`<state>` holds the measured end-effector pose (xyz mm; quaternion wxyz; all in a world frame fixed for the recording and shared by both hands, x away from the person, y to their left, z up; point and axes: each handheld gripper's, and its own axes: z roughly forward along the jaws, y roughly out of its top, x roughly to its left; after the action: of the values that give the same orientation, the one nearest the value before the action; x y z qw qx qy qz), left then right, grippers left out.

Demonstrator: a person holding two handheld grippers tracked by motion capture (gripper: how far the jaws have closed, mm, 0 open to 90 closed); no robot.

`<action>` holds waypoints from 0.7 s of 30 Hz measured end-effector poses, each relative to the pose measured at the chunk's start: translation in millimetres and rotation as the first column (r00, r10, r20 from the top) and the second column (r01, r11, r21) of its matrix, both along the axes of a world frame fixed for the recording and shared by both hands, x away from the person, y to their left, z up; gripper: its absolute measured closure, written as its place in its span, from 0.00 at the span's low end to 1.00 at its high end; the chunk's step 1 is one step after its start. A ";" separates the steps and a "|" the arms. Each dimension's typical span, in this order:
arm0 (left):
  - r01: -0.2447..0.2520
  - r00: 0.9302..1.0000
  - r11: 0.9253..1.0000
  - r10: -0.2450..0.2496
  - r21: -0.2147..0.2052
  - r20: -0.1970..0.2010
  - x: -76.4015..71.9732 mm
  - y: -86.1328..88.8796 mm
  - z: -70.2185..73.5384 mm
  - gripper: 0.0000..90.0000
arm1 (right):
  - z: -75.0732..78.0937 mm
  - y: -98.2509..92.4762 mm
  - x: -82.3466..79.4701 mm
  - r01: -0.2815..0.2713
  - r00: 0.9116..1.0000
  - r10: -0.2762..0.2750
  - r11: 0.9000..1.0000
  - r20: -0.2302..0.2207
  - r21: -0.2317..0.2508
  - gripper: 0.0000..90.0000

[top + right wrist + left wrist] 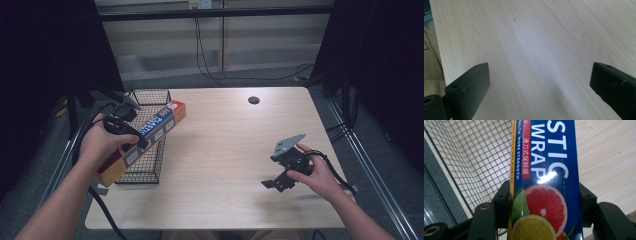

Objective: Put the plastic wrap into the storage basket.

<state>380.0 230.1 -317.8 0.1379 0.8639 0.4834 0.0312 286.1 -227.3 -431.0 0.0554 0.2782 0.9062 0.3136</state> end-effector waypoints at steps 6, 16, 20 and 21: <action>-0.047 0.999 0.999 0.047 0.010 0.004 0.9 5.1 -6.0 0.49 | -0.7 -2.1 -1.9 -0.014 1.000 0.013 1.000 0.003 0.009 0.03; -0.094 0.996 0.996 0.094 0.012 0.014 6.0 9.5 -11.6 0.49 | 0.0 -4.9 -4.5 -0.004 1.000 0.004 1.000 0.014 0.012 0.03; -0.105 0.994 0.994 0.105 -0.009 0.025 5.4 10.6 -8.4 0.49 | -1.0 -6.7 -5.0 -0.008 1.000 0.008 1.000 0.011 0.019 0.03; -0.114 0.993 0.993 0.114 -0.009 0.019 5.4 11.6 -6.8 0.49 | -1.2 -7.0 -5.2 -0.006 1.000 0.005 1.000 0.012 0.013 0.03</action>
<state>385.4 241.7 -324.5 0.1442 0.8340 0.5306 0.0454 280.9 -234.2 -432.2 0.0579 0.2742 0.9046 0.3213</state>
